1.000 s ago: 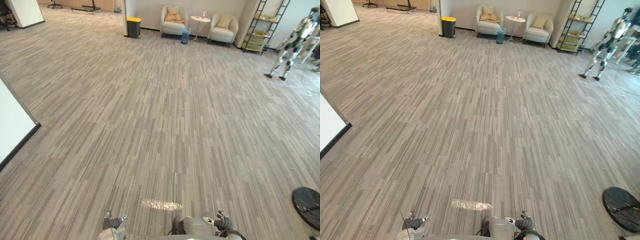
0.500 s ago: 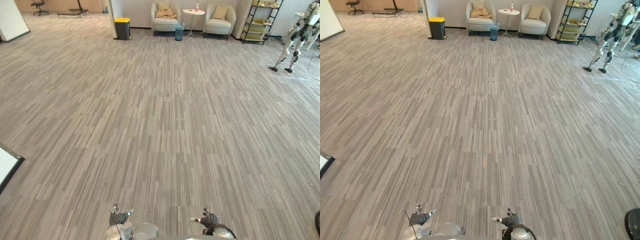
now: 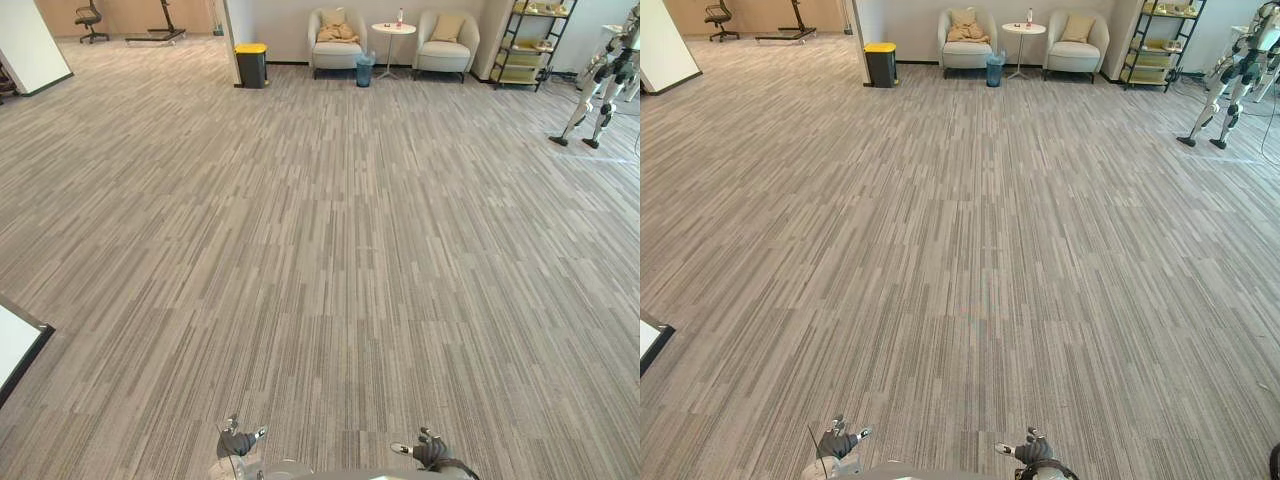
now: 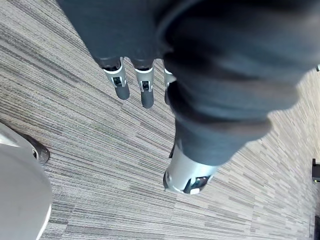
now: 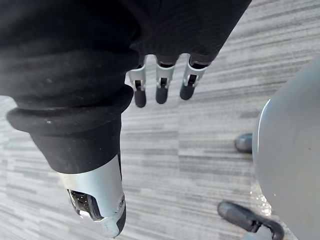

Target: Organize washtable

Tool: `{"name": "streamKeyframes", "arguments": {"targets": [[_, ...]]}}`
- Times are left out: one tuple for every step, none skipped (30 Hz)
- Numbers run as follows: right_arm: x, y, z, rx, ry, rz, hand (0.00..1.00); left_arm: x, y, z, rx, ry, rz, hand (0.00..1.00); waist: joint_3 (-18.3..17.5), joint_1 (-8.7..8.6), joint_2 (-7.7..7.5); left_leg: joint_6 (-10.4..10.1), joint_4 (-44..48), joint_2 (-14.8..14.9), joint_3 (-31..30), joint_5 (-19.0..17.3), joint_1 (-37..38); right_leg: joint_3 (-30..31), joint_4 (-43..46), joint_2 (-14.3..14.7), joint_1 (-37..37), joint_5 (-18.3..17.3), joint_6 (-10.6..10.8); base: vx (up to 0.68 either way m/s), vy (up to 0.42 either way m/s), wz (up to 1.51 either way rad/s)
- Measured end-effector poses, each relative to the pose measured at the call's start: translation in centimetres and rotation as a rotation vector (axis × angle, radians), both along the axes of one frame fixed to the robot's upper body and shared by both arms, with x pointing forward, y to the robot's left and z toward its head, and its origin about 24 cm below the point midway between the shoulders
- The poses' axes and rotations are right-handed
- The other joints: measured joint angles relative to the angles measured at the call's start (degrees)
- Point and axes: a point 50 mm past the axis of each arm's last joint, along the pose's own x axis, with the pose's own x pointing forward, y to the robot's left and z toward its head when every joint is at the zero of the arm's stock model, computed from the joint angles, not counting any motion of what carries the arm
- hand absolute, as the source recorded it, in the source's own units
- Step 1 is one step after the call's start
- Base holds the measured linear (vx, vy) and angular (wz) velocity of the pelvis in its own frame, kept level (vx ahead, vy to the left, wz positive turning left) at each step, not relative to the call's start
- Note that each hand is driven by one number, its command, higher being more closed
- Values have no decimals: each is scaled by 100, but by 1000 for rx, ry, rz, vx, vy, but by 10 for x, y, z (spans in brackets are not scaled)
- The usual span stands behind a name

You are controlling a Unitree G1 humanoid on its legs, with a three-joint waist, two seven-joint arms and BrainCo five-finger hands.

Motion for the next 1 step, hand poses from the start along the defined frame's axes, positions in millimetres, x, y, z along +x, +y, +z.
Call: {"name": "streamKeyframes", "arguments": {"targets": [[1, 0, 0, 0, -2, -4, 0, 0, 0, 0, 1, 1, 0, 0, -4, -1, 6, 13, 5, -20, 0, -8, -4, -5, 0, -19, -1, 0, 1, 3, 39, 4]]}}
